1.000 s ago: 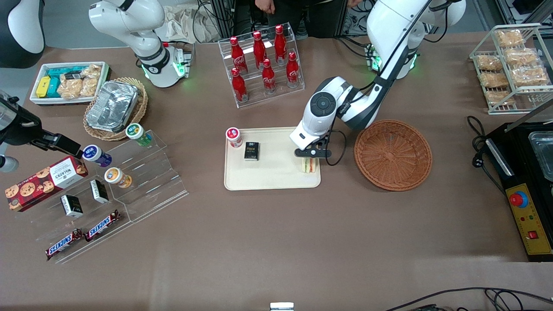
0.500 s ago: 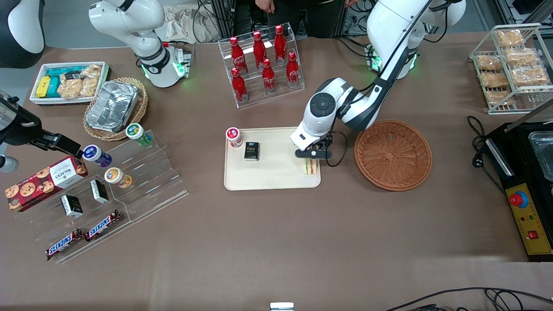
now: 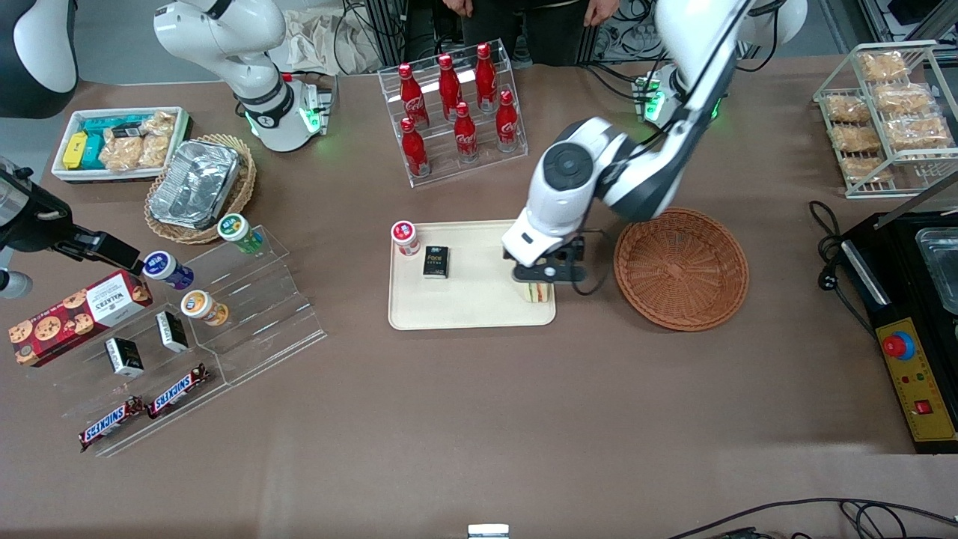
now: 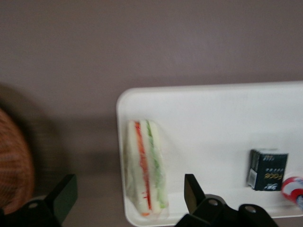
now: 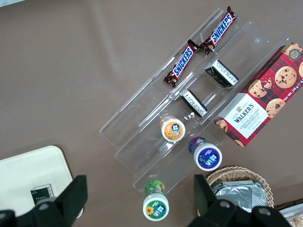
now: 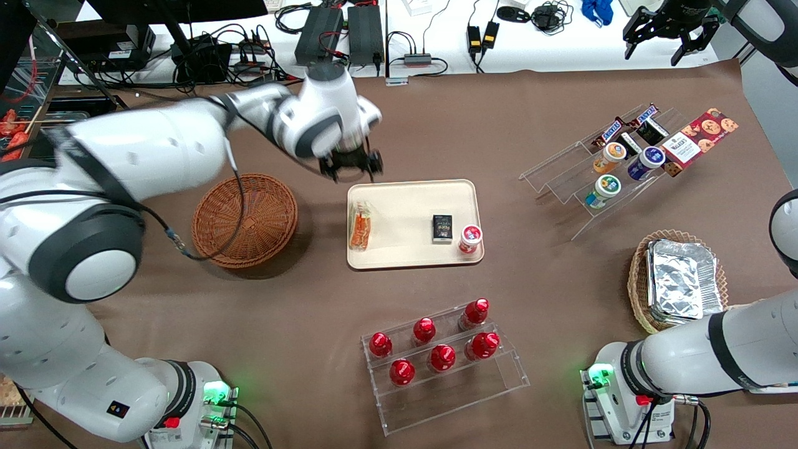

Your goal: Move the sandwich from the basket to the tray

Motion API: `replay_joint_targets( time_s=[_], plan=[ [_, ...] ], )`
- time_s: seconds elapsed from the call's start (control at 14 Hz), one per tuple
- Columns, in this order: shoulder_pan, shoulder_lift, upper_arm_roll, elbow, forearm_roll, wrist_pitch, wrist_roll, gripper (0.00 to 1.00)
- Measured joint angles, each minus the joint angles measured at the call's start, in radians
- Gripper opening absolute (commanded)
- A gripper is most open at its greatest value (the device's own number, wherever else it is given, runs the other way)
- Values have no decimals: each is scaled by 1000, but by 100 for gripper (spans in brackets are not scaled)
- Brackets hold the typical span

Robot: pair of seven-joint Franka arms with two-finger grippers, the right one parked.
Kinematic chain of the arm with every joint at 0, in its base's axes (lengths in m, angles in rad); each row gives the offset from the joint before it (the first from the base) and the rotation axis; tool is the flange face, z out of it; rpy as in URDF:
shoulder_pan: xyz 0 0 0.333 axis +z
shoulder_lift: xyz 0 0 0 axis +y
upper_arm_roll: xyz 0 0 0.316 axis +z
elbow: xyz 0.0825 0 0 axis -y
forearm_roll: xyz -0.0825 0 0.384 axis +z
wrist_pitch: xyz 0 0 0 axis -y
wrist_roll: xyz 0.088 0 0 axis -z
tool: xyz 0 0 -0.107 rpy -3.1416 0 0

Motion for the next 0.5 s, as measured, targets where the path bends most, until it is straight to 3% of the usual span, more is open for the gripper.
replay_joint_targets(
  time_s=[0.5],
  plan=[
    [200, -180, 4, 41, 0, -142, 192, 100]
  ],
)
